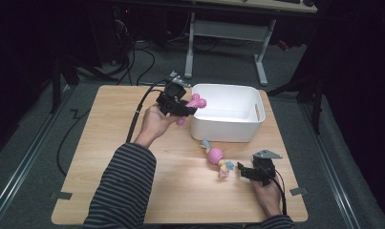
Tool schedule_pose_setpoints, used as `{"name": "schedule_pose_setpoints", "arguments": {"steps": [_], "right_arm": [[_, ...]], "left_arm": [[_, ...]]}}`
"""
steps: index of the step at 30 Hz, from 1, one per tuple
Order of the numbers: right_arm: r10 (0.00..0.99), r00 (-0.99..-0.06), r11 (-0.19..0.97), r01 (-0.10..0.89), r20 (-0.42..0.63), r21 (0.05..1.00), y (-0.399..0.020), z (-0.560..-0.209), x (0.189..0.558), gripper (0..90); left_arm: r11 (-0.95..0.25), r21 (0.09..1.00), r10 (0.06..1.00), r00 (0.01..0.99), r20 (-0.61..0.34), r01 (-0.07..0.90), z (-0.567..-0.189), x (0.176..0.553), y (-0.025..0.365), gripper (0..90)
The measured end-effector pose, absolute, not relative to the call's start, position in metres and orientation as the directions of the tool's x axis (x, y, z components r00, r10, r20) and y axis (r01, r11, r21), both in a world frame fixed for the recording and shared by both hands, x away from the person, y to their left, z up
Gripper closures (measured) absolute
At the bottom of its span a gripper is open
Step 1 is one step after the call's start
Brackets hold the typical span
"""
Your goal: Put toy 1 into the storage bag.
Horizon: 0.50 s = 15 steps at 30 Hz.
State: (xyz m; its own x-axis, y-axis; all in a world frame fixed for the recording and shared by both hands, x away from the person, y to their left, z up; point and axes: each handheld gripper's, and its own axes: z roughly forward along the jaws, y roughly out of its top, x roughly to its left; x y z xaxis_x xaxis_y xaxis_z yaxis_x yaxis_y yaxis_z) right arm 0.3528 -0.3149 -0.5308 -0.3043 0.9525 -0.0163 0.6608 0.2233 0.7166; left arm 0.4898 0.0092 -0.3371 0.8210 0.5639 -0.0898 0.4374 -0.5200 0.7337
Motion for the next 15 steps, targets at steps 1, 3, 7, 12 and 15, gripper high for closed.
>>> {"name": "schedule_pose_setpoints", "arguments": {"steps": [1, 3, 7, 12, 15], "right_arm": [[0.953, -0.304, 0.223, 0.661, -0.016, 0.717, -0.315, -0.531, 0.353, 24.5], [0.952, -0.304, 0.223, 0.661, -0.016, 0.717, -0.315, -0.531, 0.353, 24.5], [0.952, -0.304, 0.223, 0.661, -0.016, 0.717, -0.315, -0.531, 0.353, 24.5], [0.953, -0.303, 0.222, 0.661, -0.015, 0.717, -0.315, -0.531, 0.353, 24.5], [0.953, -0.302, 0.221, 0.662, -0.014, 0.716, -0.314, -0.531, 0.353, 24.5]], "left_arm": [[-0.520, 0.733, 0.564, 0.821, -0.089, 0.438, -0.338, 0.491, 0.007, 59.7], [-0.526, 0.728, 0.561, 0.823, -0.092, 0.440, -0.338, 0.493, 0.002, 59.7], [-0.535, 0.728, 0.547, 0.832, -0.087, 0.428, -0.336, 0.498, -0.009, 59.7], [-0.547, 0.729, 0.535, 0.842, -0.072, 0.411, -0.333, 0.503, -0.023, 59.7], [-0.560, 0.724, 0.532, 0.845, -0.059, 0.403, -0.333, 0.508, -0.032, 59.7]]}}
